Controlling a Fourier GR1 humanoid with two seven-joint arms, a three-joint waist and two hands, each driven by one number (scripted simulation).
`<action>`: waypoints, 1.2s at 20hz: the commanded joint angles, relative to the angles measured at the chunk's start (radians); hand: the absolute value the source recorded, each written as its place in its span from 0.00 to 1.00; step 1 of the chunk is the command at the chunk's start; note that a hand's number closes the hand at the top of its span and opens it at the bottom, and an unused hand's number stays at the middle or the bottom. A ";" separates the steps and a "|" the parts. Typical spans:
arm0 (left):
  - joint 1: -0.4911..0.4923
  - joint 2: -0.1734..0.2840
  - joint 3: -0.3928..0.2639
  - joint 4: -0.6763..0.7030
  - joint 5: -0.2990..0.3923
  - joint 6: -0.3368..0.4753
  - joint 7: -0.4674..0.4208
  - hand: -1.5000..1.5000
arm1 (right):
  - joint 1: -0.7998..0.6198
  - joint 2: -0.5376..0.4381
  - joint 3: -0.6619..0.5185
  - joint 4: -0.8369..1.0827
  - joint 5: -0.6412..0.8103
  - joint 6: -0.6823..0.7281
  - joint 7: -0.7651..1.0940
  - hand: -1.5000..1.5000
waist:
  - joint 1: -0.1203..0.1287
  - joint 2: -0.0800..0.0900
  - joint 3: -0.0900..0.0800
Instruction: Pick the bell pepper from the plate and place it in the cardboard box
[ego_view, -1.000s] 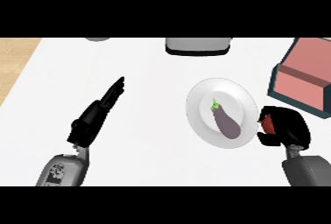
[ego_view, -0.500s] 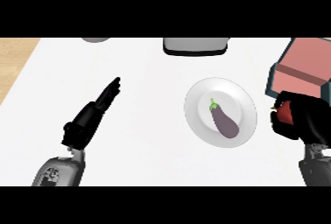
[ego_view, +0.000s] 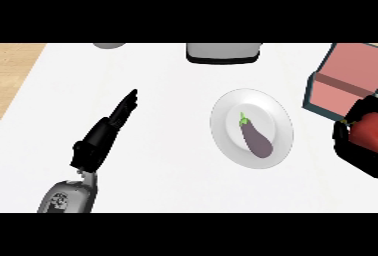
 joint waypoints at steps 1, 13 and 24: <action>-0.035 0.032 0.043 -0.008 0.015 -0.019 0.032 0.50 | -0.035 0.029 -0.074 -0.099 -0.053 0.045 0.080 1.00 | 0.003 0.002 0.000; -0.033 -0.022 0.023 0.041 0.006 -0.031 -0.011 0.50 | -0.313 -0.088 -0.253 0.215 -0.096 0.060 0.072 1.00 | 0.014 0.005 0.001; -0.096 -0.047 0.022 0.086 -0.015 -0.023 -0.008 0.50 | -0.461 -0.180 -0.352 0.680 -0.120 -0.130 -0.134 1.00 | 0.013 0.007 0.001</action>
